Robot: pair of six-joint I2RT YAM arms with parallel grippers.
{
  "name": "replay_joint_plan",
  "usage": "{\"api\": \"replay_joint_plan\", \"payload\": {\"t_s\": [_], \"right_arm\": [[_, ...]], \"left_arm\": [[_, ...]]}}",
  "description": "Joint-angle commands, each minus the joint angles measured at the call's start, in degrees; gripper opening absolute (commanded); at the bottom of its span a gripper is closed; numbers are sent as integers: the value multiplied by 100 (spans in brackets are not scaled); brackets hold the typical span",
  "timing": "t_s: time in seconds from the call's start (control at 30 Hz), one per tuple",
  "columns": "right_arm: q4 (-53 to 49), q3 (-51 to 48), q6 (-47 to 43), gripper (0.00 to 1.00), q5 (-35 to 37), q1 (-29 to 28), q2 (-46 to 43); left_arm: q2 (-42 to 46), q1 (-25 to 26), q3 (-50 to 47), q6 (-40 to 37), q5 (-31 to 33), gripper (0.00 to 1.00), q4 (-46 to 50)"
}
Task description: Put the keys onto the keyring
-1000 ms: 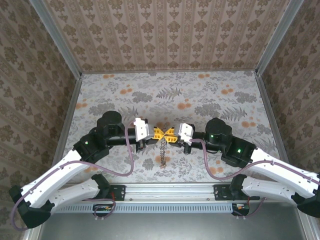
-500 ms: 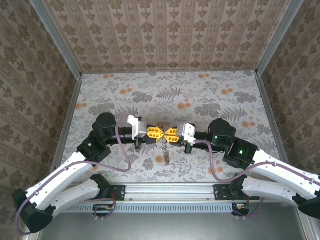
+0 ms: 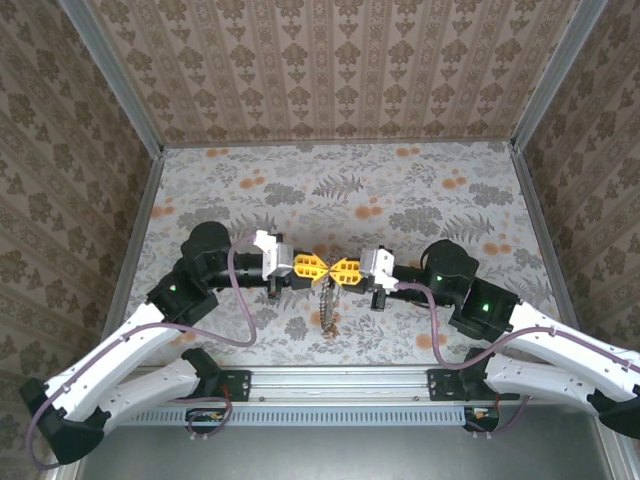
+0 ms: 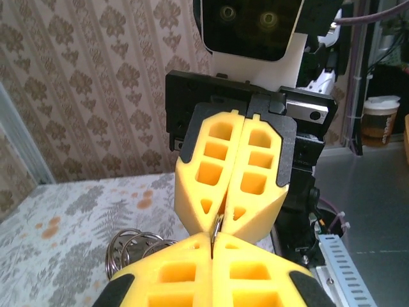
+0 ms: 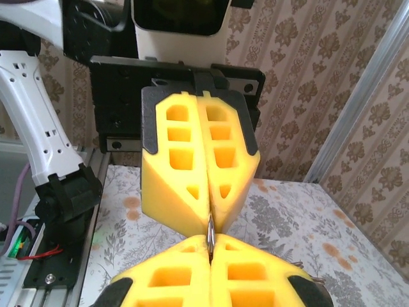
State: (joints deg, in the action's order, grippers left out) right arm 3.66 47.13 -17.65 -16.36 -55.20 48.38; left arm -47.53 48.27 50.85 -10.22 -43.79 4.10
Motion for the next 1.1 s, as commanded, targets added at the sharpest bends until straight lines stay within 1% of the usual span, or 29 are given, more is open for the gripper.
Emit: {"api": "replay_joint_plan", "payload": {"t_s": [0.0,0.07,0.1,0.3,0.4,0.6,0.73,0.8,0.93,1.0,1.07], "right_arm": [[-345,37,-60,0,591,27,57],[-383,72,-76,0,724,27,110],[-401,80,-80,0,754,27,130],[-444,152,-83,0,748,27,225],[-434,145,-91,0,659,27,223],[-427,120,-151,0,389,3,221],[-461,129,-169,0,375,0,238],[-471,129,-180,0,370,0,235],[-511,146,-212,0,357,0,253],[-540,167,-238,0,353,0,268],[-569,183,-247,0,344,0,277]], "left_arm": [[-6,241,818,-1042,964,12,1605],[-132,402,1087,-1316,1417,23,2187],[-208,500,1207,-1410,1640,25,2401],[-683,925,1729,-1774,2498,29,3194],[-885,1008,1893,-1883,2711,29,3433],[-1050,1028,1954,-1973,2771,29,3487],[-1116,1048,1990,-2025,2786,24,3540],[-1127,1058,1999,-2063,2758,17,3565],[-1127,1063,2017,-2079,2751,9,3593],[-1128,1065,2041,-2081,2733,1,3624],[-1146,1068,2061,-2096,2689,0,3656]]}}
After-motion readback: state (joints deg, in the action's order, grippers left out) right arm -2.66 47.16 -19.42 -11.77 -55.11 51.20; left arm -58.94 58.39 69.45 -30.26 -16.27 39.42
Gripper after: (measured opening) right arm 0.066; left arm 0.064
